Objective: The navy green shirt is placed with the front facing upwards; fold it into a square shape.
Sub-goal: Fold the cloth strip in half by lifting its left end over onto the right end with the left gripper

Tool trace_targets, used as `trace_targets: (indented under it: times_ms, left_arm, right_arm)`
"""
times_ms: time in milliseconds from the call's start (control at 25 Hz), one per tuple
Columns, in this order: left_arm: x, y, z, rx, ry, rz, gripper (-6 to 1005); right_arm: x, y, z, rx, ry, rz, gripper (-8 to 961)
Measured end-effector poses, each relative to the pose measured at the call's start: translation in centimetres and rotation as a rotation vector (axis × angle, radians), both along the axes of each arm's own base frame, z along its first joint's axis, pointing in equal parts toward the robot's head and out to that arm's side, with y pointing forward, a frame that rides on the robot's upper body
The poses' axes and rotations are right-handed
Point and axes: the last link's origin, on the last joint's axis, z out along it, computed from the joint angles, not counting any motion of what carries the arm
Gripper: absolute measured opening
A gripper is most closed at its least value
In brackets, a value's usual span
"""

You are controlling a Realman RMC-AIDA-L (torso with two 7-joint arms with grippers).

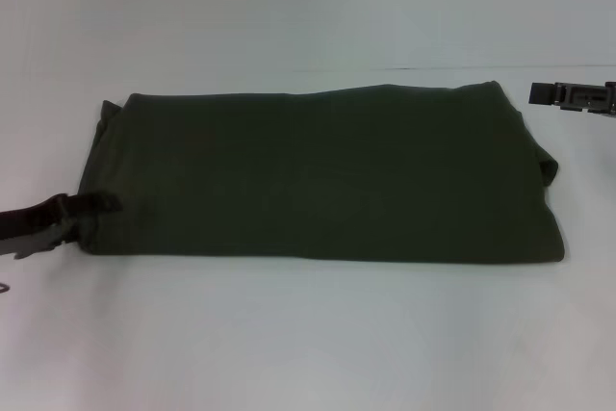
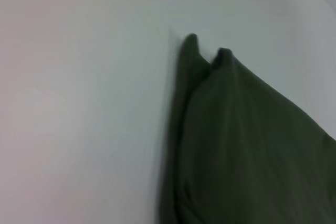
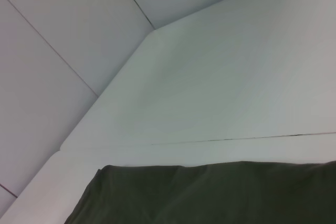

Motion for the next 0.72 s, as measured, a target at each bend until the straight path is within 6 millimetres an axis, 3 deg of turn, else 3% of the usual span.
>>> trace_targets:
  times_ms: [360, 720]
  left_arm:
    - [2.1, 1.0, -0.9, -0.024, -0.028, -0.072, 880]
    - [1.5, 0.6, -0.6, -0.011, -0.018, -0.057, 880]
  right_arm:
    - [0.0, 0.0, 0.0, -0.002, 0.001, 0.001, 925]
    - [0.2, -0.1, 0.0, 0.001, -0.001, -0.004, 925]
